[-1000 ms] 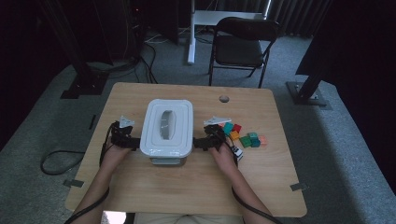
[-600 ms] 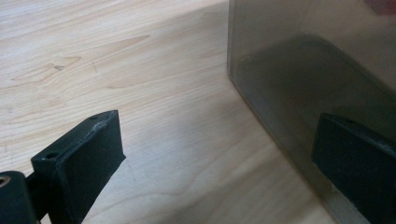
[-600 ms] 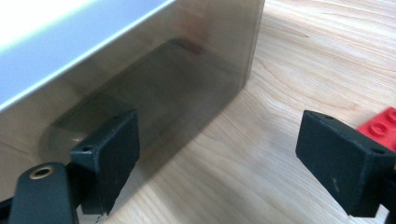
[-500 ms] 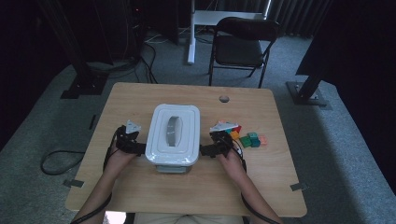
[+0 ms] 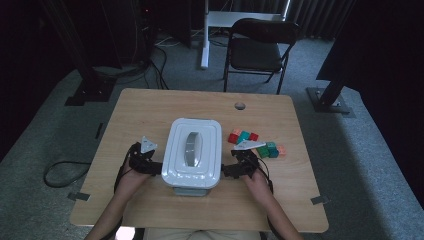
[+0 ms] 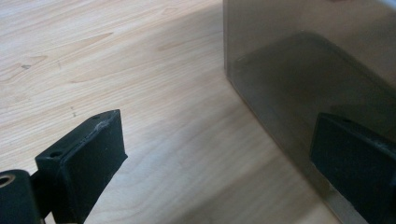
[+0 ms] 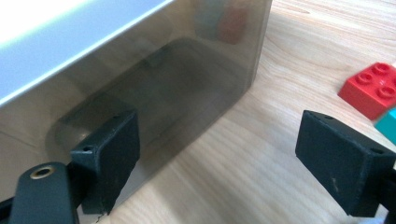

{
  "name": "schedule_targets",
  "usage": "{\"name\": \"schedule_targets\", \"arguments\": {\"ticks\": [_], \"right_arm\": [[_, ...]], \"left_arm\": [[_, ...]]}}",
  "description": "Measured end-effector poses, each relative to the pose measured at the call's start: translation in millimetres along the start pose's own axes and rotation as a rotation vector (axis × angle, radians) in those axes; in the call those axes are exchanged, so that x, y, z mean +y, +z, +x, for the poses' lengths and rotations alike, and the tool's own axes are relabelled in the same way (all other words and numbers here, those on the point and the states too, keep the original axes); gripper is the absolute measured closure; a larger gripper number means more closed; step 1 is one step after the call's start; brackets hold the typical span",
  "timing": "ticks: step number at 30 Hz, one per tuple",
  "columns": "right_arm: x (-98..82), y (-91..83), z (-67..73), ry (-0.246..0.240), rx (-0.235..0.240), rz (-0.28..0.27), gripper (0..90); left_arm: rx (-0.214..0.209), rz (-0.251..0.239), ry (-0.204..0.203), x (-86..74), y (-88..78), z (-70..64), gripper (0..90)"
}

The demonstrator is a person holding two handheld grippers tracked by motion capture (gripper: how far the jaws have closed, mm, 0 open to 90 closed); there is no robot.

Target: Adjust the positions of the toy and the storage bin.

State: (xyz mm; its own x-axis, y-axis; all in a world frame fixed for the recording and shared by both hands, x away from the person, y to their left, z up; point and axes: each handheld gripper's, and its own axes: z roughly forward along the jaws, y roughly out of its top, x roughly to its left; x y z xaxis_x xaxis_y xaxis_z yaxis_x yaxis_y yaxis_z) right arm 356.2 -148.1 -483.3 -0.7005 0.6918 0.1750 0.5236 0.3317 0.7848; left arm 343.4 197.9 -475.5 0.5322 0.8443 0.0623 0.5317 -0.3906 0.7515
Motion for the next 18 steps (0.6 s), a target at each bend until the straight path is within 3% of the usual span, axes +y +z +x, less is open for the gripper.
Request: {"name": "schedule_targets", "arguments": {"ticks": [8,13,18], "right_arm": [[-11.0,-16.8,0.0,-0.014,-0.027,-0.010,14.4],[-20.5,-27.0,-3.9,0.015,-0.007,-0.011,14.5],[-29.0,-36.5,-0.9,0.010,-0.017,-0.019,14.5]], "left_arm": [[-0.038,-0.008,0.027,-1.7,-7.9,-20.0,4.0],[-0.057,-0.011,0.046,-1.9,-9.7,-32.4,4.0],[-0.069,-0.011,0.061,-1.8,-11.2,-39.6,4.0]]}}
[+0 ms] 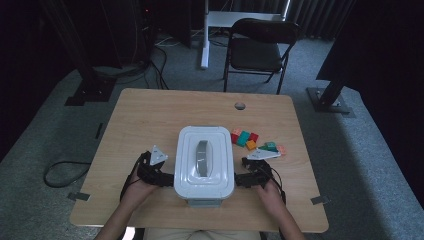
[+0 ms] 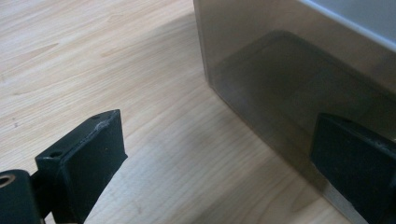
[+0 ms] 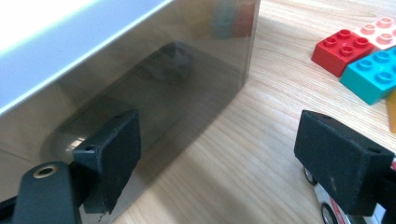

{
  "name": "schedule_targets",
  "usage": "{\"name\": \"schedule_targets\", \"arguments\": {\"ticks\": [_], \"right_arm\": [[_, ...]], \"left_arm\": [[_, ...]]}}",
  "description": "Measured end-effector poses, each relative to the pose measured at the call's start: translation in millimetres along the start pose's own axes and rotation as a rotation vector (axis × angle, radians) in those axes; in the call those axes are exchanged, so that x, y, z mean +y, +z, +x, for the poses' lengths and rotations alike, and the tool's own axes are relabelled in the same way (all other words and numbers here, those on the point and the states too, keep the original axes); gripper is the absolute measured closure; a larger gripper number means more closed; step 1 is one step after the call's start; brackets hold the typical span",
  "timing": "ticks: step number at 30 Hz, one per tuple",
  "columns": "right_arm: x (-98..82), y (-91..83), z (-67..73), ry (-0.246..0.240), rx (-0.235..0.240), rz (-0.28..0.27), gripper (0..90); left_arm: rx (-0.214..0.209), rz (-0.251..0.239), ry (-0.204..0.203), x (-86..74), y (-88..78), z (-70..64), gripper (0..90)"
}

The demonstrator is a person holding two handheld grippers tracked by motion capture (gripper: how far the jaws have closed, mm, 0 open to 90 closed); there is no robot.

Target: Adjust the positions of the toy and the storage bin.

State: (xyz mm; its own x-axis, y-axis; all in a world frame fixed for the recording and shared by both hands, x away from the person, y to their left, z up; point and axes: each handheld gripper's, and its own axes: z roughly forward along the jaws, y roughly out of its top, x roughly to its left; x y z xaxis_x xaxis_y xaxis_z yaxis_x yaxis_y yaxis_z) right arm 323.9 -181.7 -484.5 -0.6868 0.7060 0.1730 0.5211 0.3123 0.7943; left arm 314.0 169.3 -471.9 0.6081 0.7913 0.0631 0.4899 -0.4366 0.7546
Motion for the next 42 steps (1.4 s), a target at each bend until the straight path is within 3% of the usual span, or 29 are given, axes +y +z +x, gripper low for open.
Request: {"name": "schedule_targets", "arguments": {"ticks": [14,16,18,20,21,23,26,30,35,37,38,42], "right_arm": [[-10.8,-18.4,2.0,-0.004,-0.012,0.011,14.2],[-12.1,-19.4,0.6,0.002,-0.015,0.005,14.1],[-13.4,-21.3,-0.9,-0.002,-0.018,-0.011,12.5],[-14.1,-24.0,-1.9,-0.001,0.000,-0.032,12.4],[-14.8,-25.9,-1.7,-0.015,-0.025,-0.046,12.4],[-16.9,-30.8,-2.8,-0.041,-0.075,-0.066,12.6],[-21.4,-38.7,-12.6,-0.007,-0.111,-0.076,12.9],[-31.7,-47.8,-29.5,0.020,-0.187,-0.057,13.5],[-46.0,-53.2,-45.4,0.038,-0.211,-0.021,13.4],[-49.0,-53.5,-47.5,0.041,-0.210,-0.014,13.4],[-54.8,-53.4,-52.1,0.040,-0.222,0.013,13.3],[-64.6,-54.0,-61.6,0.050,-0.256,0.051,13.4]], "left_arm": [[-0.048,0.000,-0.003,-0.5,-1.7,-12.1,3.6],[-0.055,0.005,-0.016,-0.6,-0.5,-12.0,2.0],[-0.094,0.016,-0.034,-1.8,0.8,-8.0,1.5],[-0.107,0.014,-0.074,-4.7,2.5,-3.3,1.5],[-0.113,0.018,-0.081,-6.4,3.1,-1.1,1.5],[-0.081,0.043,-0.091,-8.8,3.4,2.9,1.6],[-0.079,0.054,-0.099,-11.2,-2.5,9.8,1.6],[-0.068,0.028,-0.119,-10.2,-17.6,19.3,1.6],[-0.083,-0.023,-0.127,-1.8,-38.9,23.0,1.6],[-0.083,-0.023,-0.127,-1.8,-38.9,23.0,1.6],[-0.102,-0.048,-0.118,5.2,-48.7,19.3,1.6],[-0.151,-0.088,-0.095,18.0,-59.8,8.9,1.6]]}}
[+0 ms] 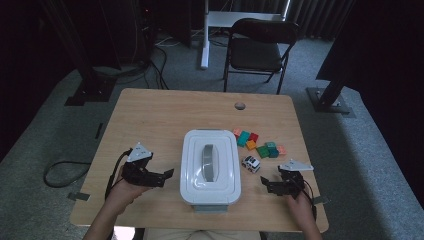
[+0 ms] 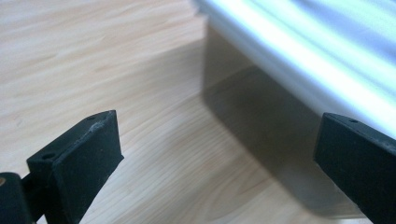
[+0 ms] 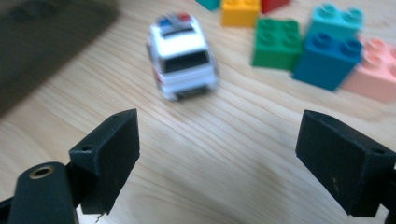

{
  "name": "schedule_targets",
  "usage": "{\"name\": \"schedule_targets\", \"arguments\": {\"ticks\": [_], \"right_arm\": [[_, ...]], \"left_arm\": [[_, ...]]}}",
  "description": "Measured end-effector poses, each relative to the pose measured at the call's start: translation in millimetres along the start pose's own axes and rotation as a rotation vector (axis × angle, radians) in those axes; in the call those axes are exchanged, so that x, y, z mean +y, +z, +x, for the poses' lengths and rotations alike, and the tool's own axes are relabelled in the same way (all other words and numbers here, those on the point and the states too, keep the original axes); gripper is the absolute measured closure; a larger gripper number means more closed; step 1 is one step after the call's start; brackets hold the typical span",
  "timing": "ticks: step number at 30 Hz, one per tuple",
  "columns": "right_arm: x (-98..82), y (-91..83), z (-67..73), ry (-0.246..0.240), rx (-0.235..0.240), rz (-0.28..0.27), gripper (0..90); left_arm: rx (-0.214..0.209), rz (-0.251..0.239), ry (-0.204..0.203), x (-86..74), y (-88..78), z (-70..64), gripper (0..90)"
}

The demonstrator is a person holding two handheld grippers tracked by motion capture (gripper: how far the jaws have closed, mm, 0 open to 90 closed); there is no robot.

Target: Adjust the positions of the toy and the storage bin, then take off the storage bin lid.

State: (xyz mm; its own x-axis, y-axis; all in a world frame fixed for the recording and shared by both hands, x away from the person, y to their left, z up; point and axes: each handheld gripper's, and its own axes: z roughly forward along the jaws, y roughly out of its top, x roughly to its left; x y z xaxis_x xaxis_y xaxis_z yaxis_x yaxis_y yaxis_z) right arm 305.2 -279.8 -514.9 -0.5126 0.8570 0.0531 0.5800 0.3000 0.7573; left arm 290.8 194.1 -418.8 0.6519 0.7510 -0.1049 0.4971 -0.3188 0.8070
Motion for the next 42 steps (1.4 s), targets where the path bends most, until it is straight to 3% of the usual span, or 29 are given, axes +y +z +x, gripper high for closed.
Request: {"name": "schedule_targets", "arguments": {"ticks": [4,9,11,13,19,25,26,33,42], "right_arm": [[-6.4,2.6,-5.5,0.008,-0.011,0.023,13.3],[-9.7,4.5,-8.6,0.013,-0.023,0.033,13.3],[-10.8,6.1,-8.3,0.003,-0.037,0.041,13.0],[-10.7,6.4,-7.5,-0.005,-0.045,0.045,13.1],[-10.3,7.3,-6.1,-0.013,-0.057,0.052,12.3],[-10.3,7.4,-6.0,-0.014,-0.058,0.051,12.3],[-10.3,7.4,-6.1,-0.014,-0.058,0.051,12.3],[-10.4,7.3,-5.8,-0.011,-0.060,0.051,12.3],[-10.4,7.3,-5.6,-0.010,-0.061,0.051,12.4]], "left_arm": [[-0.036,-0.006,0.035,13.9,-1.9,-14.6,1.6],[-0.063,-0.003,0.042,20.4,-0.8,-22.0,1.6],[-0.088,0.005,0.068,33.5,1.6,-35.1,1.6],[-0.089,0.009,0.091,38.4,2.6,-41.0,1.6],[-0.101,-0.018,0.095,46.9,8.3,-51.9,1.6],[-0.106,0.007,0.103,51.3,20.6,-57.8,1.6],[-0.108,0.033,0.108,53.6,30.1,-61.1,1.6],[-0.115,0.081,0.131,58.2,45.6,-70.9,2.2],[-0.130,0.099,0.146,65.6,54.6,-80.8,4.2]]}}
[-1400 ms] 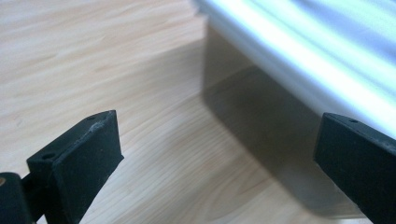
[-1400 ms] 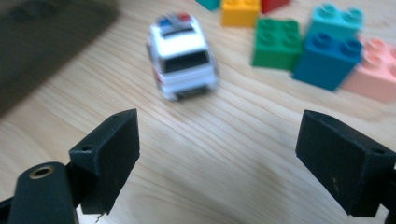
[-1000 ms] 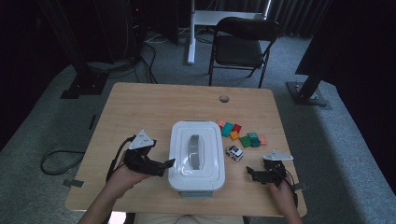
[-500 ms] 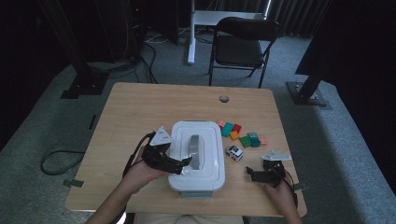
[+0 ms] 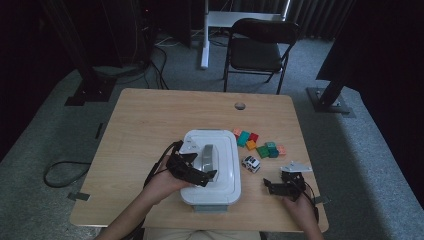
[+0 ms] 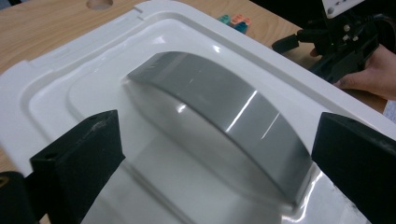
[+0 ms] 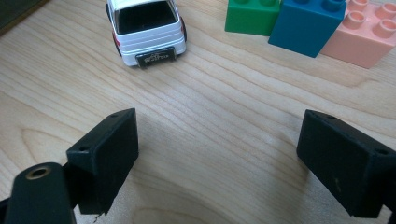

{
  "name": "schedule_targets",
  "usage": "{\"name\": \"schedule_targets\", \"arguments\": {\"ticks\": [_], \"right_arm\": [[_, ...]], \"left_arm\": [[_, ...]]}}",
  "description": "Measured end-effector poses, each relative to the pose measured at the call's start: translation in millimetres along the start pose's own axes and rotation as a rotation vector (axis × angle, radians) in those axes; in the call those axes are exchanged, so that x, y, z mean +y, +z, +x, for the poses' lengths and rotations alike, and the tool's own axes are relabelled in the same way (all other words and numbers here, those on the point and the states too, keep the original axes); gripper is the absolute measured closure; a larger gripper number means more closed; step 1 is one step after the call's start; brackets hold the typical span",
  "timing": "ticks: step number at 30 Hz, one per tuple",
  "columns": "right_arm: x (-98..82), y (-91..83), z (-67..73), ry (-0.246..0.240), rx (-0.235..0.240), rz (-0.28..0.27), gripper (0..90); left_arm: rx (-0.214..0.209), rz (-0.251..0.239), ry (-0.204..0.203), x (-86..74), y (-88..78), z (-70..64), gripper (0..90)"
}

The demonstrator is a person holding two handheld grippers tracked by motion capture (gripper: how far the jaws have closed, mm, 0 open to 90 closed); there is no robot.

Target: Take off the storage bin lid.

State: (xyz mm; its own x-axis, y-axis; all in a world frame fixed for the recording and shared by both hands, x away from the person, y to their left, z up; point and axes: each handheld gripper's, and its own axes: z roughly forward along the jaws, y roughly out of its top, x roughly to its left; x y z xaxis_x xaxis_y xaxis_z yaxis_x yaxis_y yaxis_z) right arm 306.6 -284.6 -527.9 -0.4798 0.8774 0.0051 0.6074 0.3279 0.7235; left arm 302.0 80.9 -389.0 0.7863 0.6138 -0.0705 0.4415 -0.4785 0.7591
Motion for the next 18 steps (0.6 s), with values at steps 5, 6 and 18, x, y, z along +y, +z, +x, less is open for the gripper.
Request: {"name": "schedule_targets", "arguments": {"ticks": [5,6,18], "right_arm": [[0.0,0.0,0.0,0.000,0.000,0.000,12.4],[0.0,0.0,0.0,0.000,0.000,0.000,12.4],[0.0,0.0,0.0,0.000,0.000,0.000,12.4]], "left_arm": [[-0.007,0.025,0.010,4.1,9.4,-6.6,6.3],[-0.013,0.026,0.015,4.6,10.3,-6.6,7.9],[-0.015,0.022,-0.015,7.0,16.5,-4.2,25.5]]}}
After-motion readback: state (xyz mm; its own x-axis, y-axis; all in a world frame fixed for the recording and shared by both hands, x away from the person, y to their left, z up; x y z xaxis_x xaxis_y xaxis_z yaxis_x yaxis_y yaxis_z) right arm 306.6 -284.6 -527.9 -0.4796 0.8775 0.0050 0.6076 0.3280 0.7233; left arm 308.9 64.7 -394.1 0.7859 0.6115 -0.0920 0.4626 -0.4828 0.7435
